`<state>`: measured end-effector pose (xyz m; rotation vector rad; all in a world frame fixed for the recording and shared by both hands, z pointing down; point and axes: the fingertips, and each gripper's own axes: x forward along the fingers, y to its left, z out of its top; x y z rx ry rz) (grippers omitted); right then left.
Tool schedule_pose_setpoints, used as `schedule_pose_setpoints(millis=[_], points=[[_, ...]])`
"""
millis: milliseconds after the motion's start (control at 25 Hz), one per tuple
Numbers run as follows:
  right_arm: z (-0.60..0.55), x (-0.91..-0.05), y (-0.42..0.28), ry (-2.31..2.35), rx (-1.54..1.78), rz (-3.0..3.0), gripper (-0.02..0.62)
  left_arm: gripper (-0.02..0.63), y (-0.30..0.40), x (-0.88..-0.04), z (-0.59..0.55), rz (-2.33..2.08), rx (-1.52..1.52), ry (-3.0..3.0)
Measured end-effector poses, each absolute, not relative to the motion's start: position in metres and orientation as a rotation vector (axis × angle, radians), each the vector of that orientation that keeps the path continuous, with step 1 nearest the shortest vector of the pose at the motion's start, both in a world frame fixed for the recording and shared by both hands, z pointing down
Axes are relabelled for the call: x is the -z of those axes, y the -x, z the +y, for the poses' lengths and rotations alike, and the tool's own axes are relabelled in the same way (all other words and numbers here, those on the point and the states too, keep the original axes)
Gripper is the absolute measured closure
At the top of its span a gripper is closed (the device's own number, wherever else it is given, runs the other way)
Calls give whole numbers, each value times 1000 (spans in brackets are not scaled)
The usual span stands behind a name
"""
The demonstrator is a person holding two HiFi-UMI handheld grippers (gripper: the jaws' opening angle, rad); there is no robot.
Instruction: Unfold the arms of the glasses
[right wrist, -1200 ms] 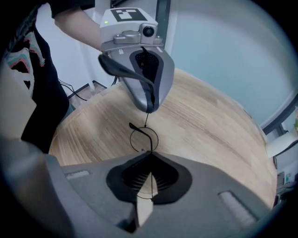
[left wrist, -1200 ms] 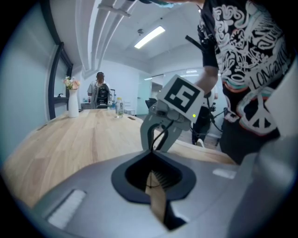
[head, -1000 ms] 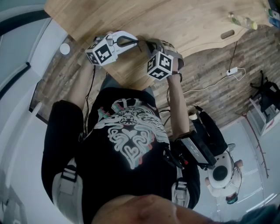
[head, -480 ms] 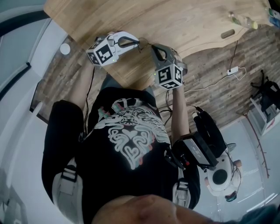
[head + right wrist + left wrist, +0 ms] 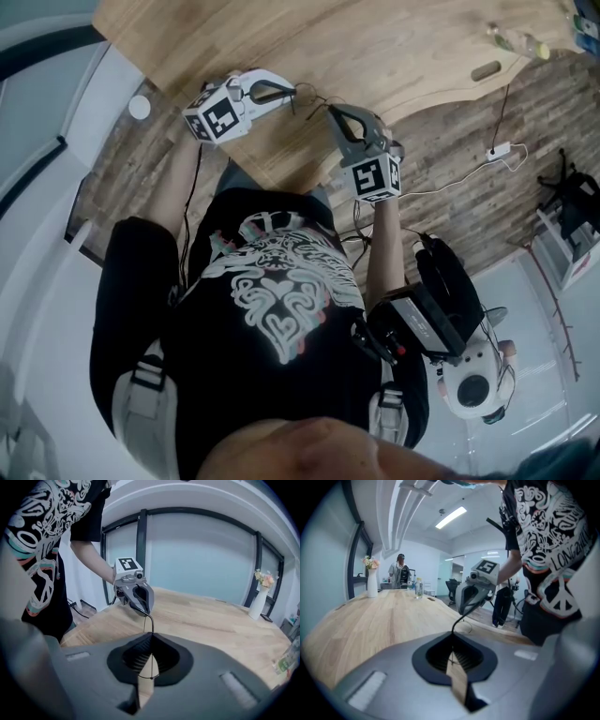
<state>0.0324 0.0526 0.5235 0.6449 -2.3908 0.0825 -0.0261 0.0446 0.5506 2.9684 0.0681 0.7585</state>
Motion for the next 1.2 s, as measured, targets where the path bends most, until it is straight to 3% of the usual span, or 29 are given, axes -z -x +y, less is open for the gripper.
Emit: schedule_pose_setpoints(millis=[1200], points=[[86,-508,-73,-771,-272,-2634,594,614,10,-537,52,84,-751,-2990]])
